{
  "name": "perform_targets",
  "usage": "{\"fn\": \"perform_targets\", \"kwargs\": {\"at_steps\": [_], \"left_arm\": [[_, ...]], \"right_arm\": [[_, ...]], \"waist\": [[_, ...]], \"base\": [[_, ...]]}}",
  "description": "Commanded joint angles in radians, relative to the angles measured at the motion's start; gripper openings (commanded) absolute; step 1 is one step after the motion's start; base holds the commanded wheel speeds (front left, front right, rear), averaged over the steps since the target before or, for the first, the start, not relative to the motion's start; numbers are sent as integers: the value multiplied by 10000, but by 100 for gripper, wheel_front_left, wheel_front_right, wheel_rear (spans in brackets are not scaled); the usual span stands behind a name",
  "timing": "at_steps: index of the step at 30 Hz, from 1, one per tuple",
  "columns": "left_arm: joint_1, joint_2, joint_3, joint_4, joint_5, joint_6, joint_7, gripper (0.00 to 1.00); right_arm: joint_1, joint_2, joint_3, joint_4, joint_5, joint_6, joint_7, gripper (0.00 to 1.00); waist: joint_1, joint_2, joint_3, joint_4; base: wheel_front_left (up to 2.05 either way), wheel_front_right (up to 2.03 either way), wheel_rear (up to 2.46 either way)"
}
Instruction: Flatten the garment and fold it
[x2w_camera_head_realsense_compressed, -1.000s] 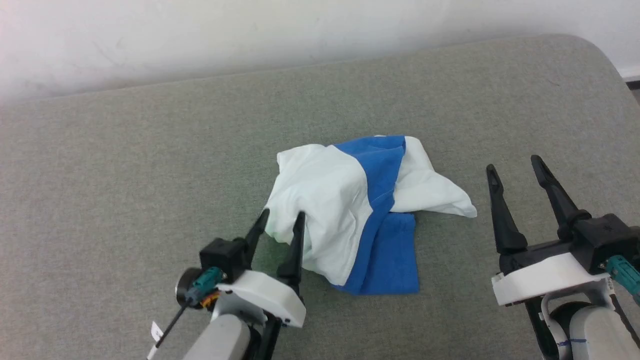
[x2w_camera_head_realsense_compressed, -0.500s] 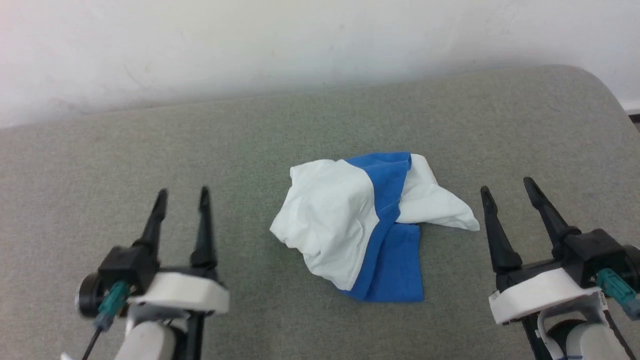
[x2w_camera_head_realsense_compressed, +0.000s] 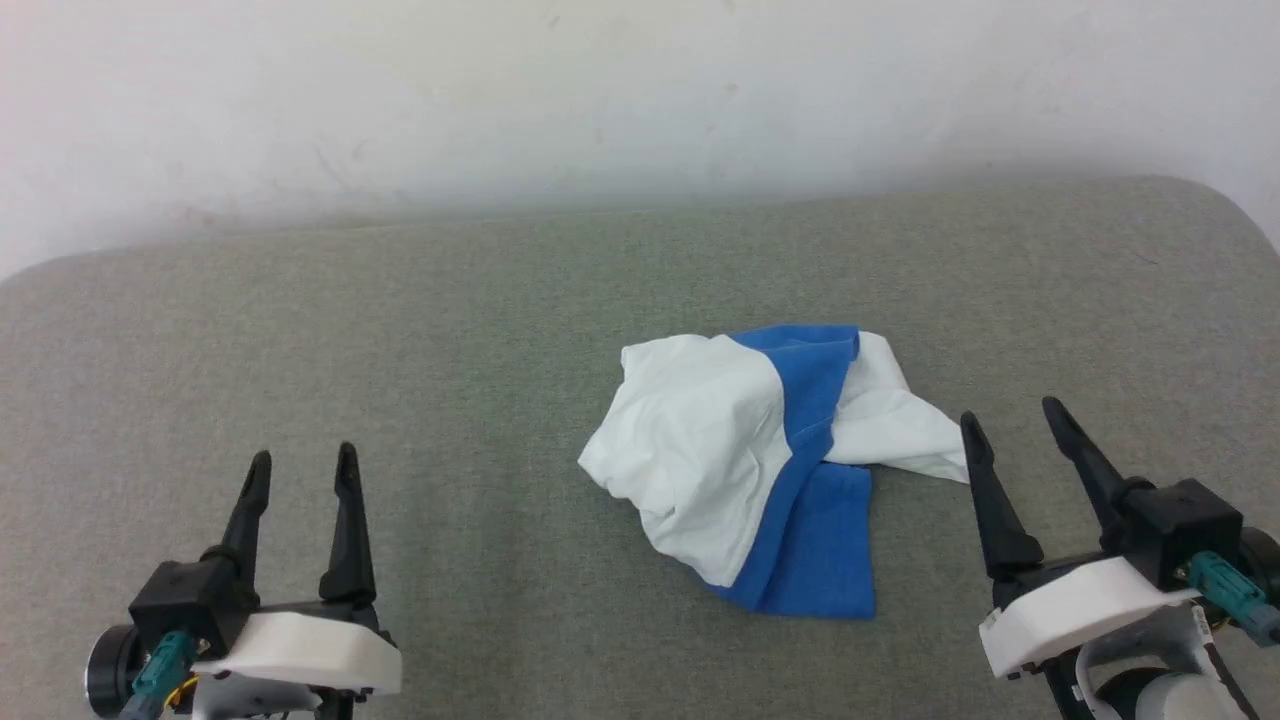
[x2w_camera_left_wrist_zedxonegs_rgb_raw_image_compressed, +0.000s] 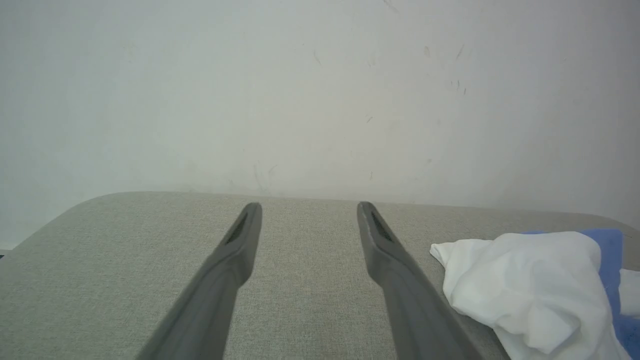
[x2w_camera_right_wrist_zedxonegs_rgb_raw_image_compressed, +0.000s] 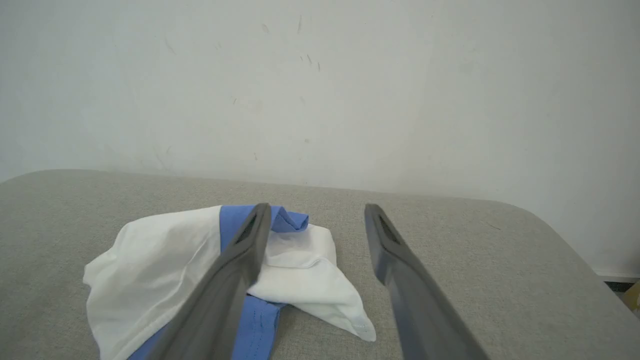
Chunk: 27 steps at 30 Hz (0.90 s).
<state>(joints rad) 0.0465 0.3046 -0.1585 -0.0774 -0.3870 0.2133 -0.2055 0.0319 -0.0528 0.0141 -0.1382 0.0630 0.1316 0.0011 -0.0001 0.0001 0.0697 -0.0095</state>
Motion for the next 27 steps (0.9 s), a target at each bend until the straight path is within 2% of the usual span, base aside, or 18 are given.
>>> {"fn": "perform_targets", "kwargs": {"at_steps": [1, 8, 19, 24, 25, 26, 27], "left_arm": [[39, 37, -55, -81, 55, 20, 43, 100], [-333, -68, -299, -95, 39, -122, 29, 100], [-755, -564, -607, 339, -109, -317, -263, 100], [-910, -728, -650, 614, -151, -407, -381, 100], [-930, -747, -649, 658, -154, -421, -398, 100], [-941, -759, -637, 698, -155, -429, -415, 100], [-944, -766, -619, 734, -159, -435, -430, 100]], "right_arm": [[1, 26, 3, 127, 200, -9, 94, 100], [-986, 5, 92, 1316, 560, -9, 947, 100], [-3268, -1335, 1266, 3692, 2497, -9, 3630, 100], [-4011, -1715, 1824, 4517, 3241, -9, 4357, 100], [-4100, -1770, 1975, 4603, 3403, -9, 4433, 78], [-4179, -1839, 2096, 4645, 3510, -9, 4439, 45], [-4237, -1881, 2210, 4658, 3638, -9, 4423, 0]], "waist": [[1, -1, 53, 145], [1, -1, 317, 692], [1, -1, 667, 1580], [1, -1, 740, 1829], [1, -1, 737, 1854], [1, -1, 728, 1865], [1, -1, 713, 1862]], "base": [[0, 0, 0], [0, 0, 0], [0, 0, 0], [0, 0, 0], [0, 0, 0], [0, 0, 0], [0, 0, 0]]}}
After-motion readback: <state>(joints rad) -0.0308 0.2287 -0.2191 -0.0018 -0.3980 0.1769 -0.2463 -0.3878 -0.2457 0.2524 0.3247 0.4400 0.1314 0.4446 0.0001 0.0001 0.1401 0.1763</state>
